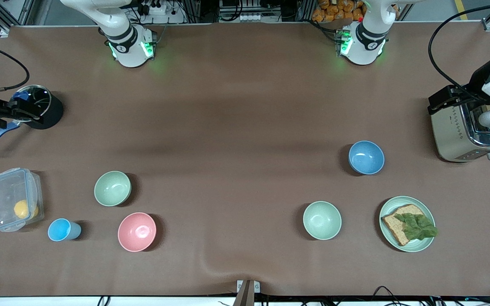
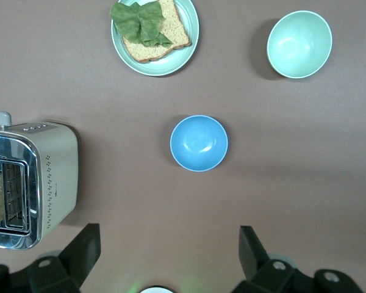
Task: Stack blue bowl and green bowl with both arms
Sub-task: 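Reach the left gripper to the blue bowl while the right gripper reaches the green bowl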
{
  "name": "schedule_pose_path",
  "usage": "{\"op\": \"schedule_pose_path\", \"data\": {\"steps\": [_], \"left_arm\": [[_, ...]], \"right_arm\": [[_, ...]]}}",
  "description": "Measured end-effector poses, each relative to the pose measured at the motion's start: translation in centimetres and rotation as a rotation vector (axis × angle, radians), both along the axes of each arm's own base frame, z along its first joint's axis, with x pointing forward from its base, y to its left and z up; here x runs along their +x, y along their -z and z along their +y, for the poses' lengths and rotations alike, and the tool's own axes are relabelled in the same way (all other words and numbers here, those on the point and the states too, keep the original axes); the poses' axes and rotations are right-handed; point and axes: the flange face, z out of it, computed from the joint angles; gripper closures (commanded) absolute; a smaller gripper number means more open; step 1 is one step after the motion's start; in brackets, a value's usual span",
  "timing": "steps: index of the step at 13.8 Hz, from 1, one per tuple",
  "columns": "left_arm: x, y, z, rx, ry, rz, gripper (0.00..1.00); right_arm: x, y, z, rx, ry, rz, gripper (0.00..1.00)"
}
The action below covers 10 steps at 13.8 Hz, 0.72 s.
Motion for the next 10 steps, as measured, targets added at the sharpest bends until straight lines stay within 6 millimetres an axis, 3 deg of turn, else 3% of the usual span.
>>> {"op": "schedule_pose_path", "data": {"steps": [4,6,8,10], "left_arm": [[0.0,0.3,0.5,0.001,-0.008,0.01,0.0],[0.5,1.6,1.0,0.004,-0.018,0.036,0.0],[1.5,4.8,1.1,0.007,-0.02,0.093,0.0],[3.1,9.3,1.3,0.013,-0.02,0.132,0.0]], "right_arm": [[0.0,0.0,0.0,0.0,0.0,0.001,0.0],[0.0,0.0,0.0,0.0,0.0,0.001,0.0],[0.1,0.3,0.2,0.0,-0.003,0.009,0.0],[0.5,1.2,0.9,0.001,-0.015,0.027,0.0]]}}
